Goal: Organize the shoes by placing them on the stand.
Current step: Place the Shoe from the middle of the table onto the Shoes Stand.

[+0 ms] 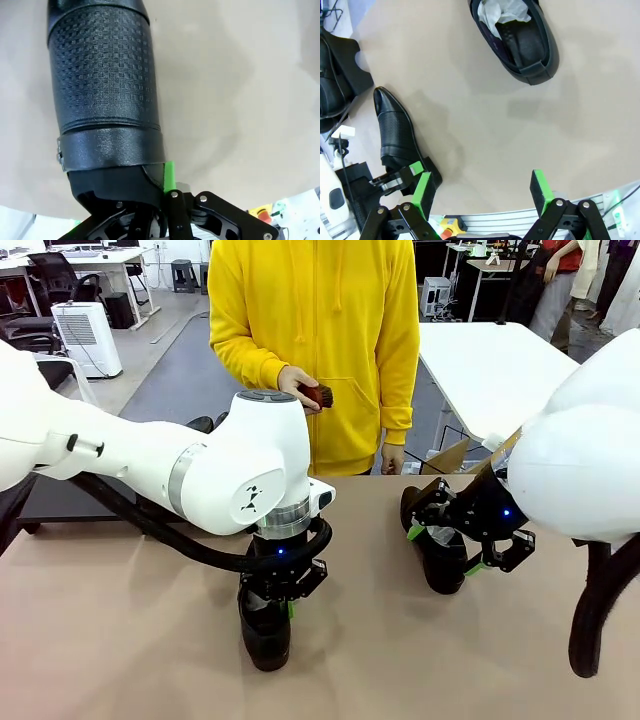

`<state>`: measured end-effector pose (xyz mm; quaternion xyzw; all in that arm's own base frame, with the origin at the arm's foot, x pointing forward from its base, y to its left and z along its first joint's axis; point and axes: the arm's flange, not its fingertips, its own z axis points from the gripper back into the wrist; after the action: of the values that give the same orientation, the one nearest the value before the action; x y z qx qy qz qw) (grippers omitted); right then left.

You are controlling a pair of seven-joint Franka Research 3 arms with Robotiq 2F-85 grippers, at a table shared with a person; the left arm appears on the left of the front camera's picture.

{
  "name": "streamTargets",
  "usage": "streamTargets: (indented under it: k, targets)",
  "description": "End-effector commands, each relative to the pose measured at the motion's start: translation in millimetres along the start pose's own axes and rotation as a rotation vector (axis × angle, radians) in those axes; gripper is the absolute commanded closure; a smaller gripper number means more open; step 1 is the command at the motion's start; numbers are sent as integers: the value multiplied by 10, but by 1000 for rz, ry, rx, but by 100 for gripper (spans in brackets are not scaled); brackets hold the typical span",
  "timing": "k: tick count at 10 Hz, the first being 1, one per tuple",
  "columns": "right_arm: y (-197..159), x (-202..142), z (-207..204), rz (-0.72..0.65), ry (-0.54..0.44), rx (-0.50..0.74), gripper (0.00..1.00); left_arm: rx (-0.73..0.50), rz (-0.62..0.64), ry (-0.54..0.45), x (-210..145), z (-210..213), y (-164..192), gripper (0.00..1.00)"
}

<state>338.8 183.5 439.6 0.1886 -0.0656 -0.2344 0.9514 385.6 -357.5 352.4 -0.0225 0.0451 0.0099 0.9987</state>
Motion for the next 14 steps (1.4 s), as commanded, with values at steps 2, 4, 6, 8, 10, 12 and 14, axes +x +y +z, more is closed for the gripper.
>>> streamTargets:
  k: [2, 4, 6, 8, 10, 12, 14]
  targets:
    - [2, 44, 7, 21, 4, 0, 0, -41, -82, -69, -223, 855, 128, 100]
    - [2, 44, 7, 21, 4, 0, 0, -41, -106, -221, -254, 1521, 400, 100]
    - [2, 44, 7, 21, 4, 0, 0, 45, -32, -388, -74, 1984, 878, 100]
    - [2, 44, 7, 21, 4, 0, 0, 172, 77, -394, 225, 2059, 1358, 100]
    - [2, 44, 7, 21, 4, 0, 0, 177, 188, -424, 320, 2316, 1892, 100]
    - [2, 44, 7, 21, 4, 0, 0, 81, 326, -477, 289, 2515, 2108, 100]
    - [2, 44, 7, 21, 4, 0, 0, 167, 187, -412, 416, 2262, 2054, 100]
